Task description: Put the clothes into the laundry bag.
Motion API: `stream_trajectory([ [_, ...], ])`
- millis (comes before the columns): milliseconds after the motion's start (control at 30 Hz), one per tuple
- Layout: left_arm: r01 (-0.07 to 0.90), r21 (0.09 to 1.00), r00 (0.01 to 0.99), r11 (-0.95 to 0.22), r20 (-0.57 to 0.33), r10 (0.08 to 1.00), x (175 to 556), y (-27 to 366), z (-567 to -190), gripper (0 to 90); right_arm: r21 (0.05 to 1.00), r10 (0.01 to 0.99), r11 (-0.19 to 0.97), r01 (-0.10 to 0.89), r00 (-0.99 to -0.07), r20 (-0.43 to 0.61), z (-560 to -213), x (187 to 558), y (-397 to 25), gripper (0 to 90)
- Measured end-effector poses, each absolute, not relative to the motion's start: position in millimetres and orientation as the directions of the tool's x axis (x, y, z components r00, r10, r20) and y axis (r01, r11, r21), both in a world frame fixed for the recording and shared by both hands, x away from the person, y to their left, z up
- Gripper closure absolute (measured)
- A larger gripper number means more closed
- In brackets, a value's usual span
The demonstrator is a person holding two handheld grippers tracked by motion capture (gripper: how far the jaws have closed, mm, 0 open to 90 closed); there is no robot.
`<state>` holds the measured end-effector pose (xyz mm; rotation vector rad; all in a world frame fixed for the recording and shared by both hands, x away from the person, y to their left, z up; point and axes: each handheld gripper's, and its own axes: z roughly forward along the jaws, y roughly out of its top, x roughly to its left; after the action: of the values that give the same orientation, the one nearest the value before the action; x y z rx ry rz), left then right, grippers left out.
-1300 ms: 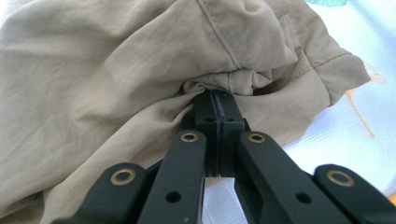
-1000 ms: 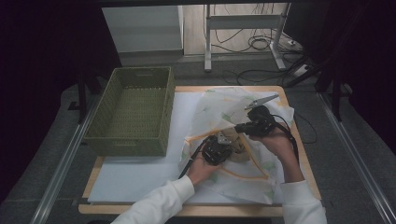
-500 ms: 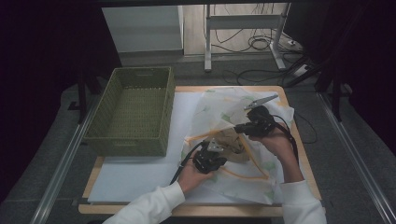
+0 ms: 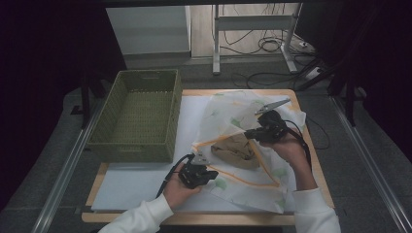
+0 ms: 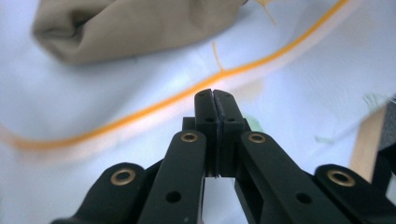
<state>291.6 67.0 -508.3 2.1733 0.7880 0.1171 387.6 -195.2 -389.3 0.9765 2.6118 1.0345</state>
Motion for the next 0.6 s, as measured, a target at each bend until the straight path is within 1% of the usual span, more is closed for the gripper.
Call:
stream_trajectory([
  [100,0.497,0.733,0.8,-0.465,-0.179,0.573,280.6,79.9,-504.5,89.6,0.656,0.627,0.551,0.516,-0.775,0.083,-391.6,387.7,-194.1,87.5],
  [267,0.481,0.744,0.799,-0.464,-0.154,0.581,265.6,98.0,-499.6,89.5,0.642,0.622,0.564,0.52,-0.779,0.085,-397.0,387.9,-191.7,87.5],
  [467,0.511,0.742,0.774,-0.435,-0.176,0.609,259.4,122.1,-500.6,88.2,0.636,0.597,0.582,0.507,-0.797,0.089,-401.3,383.8,-184.8,87.3],
  [533,0.52,0.742,0.764,-0.424,-0.181,0.62,260.0,128.9,-500.7,86.7,0.63,0.589,0.59,0.506,-0.803,0.094,-404.5,384.0,-182.1,87.3],
  [600,0.523,0.738,0.754,-0.426,-0.169,0.634,260.5,132.6,-502.1,80.4,0.619,0.579,0.602,0.505,-0.81,0.098,-409.5,385.2,-178.3,87.3],
])
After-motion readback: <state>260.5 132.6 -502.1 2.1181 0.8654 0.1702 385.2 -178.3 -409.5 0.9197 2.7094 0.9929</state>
